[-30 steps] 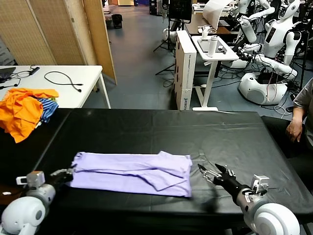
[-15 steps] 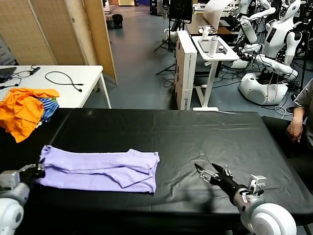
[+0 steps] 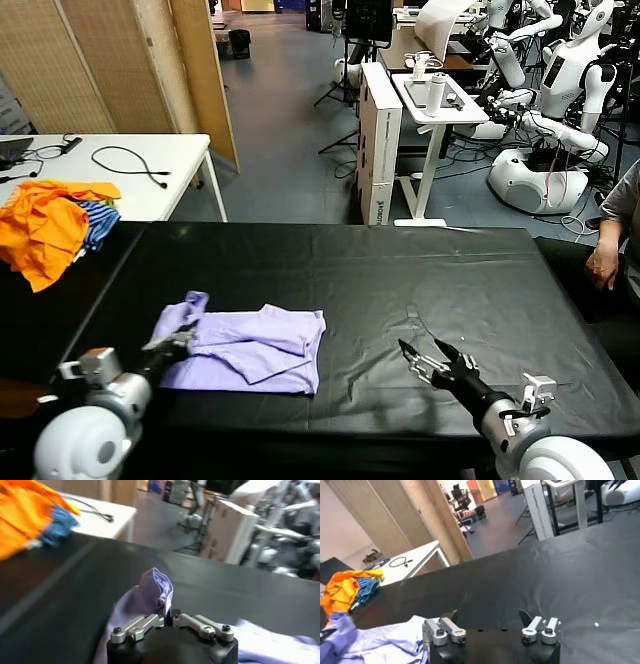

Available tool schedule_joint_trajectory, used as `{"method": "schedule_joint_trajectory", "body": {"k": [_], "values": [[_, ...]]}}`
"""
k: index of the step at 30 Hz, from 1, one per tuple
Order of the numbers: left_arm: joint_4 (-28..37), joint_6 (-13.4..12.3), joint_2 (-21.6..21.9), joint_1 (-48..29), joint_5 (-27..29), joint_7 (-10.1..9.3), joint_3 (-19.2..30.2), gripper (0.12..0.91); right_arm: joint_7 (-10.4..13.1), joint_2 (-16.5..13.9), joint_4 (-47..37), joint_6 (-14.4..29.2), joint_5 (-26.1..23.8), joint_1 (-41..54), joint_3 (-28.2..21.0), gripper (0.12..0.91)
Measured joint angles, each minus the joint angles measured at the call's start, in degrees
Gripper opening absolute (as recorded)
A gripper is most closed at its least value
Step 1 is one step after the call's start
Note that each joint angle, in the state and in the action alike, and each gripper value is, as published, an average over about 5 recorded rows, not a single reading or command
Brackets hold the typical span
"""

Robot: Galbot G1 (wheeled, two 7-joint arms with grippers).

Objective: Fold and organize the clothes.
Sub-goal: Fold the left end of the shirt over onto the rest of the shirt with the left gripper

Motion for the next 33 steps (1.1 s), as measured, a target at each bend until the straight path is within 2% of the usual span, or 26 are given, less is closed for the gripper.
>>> {"method": "schedule_joint_trajectory", "body": {"k": [5, 15, 33], "values": [[-1.44, 0.45, -2.16, -0.83, 1.23, -0.86, 5.0, 0.192, 0.05, 0.1, -0.27, -0.09, -0.47, 0.05, -0.42, 0.907], [-2.41, 0.39, -6.0, -2.0, 3.94, -1.06, 12.41, 0.192, 0.1, 0.28, -0.35, -0.23, -0.75, 0.0, -1.14, 0.907], [1.74, -0.84, -10.68, -4.68, 6.86, -0.9, 16.63, 0.192, -0.07, 1.1, -0.67, -0.65, -2.05, 0.05, -2.26, 0.907]]}}
